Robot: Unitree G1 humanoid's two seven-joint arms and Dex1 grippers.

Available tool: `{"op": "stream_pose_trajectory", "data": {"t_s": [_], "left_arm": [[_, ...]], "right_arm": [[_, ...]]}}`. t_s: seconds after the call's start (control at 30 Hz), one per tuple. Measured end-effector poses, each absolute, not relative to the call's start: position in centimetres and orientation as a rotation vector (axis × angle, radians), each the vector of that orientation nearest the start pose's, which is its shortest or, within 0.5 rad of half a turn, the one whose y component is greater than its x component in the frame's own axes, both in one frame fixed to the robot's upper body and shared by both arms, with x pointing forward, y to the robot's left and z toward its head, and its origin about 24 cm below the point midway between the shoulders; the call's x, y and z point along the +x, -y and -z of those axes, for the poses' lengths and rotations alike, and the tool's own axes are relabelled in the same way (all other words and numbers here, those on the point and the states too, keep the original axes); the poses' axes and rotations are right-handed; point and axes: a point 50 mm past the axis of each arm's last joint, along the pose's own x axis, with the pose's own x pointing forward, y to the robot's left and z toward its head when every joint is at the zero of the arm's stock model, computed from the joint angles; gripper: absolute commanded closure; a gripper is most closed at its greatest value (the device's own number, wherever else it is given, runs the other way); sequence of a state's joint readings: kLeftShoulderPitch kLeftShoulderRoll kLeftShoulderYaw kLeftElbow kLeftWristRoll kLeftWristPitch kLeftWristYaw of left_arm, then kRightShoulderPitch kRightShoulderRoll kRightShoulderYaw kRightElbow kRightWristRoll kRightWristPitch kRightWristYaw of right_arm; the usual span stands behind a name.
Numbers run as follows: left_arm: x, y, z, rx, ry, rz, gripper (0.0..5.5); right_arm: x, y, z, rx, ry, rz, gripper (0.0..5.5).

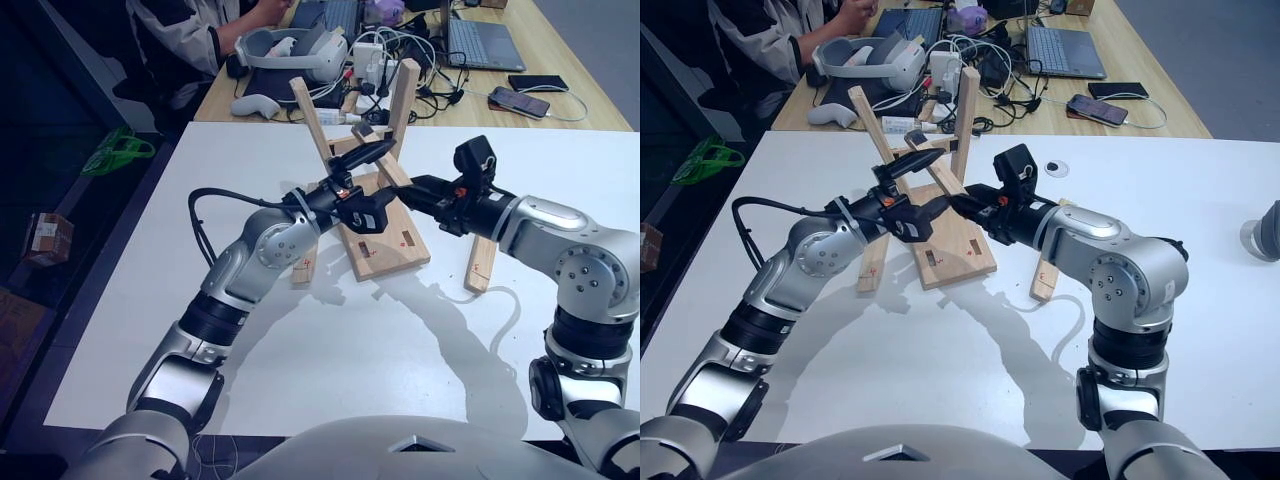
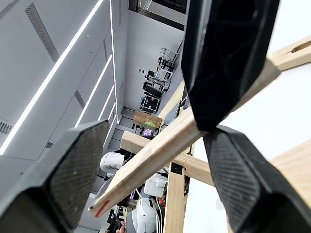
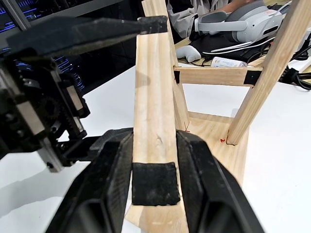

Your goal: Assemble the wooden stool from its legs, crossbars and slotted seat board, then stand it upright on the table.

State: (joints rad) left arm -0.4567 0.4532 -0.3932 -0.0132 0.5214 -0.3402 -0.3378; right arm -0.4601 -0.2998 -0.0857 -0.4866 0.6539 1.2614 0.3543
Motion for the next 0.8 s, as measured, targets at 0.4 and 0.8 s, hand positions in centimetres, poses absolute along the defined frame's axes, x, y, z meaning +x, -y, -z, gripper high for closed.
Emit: {"op": "stream_pose_trajectory", "data": {"t_s": [0.4,0.8], "left_arm": [[28.10,-8.03,-13.64,1.153,0.647,0.806,3.69],[28.05,-7.89,-13.09,1.190,0.639,0.838,4.71]], "right_arm": [[26.34,11.78,-16.71,0.141,-0.346,-0.814,4.22],[26.09,11.95,-16.55,0.130,-0.381,-0.817,4.23]]}}
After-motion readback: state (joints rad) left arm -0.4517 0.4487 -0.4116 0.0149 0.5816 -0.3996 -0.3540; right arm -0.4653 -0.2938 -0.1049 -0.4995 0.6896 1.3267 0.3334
